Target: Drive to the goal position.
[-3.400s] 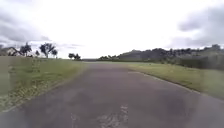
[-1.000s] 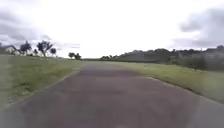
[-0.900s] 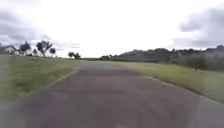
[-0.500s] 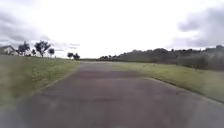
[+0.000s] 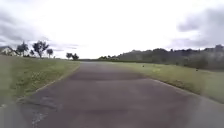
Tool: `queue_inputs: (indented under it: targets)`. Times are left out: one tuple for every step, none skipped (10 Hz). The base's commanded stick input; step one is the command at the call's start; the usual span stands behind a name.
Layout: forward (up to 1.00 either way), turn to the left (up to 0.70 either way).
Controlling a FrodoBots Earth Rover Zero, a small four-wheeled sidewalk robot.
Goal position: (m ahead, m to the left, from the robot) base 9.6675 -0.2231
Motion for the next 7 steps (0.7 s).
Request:
queue_inputs:
  targets:
    - [0.7,0.0]
    - [0.7,0.0]
    - [0.7,0.0]
    - [0.7,0.02]
    - [0.7,0.02]
    - [0.7,0.02]
    - [0.7,0.02]
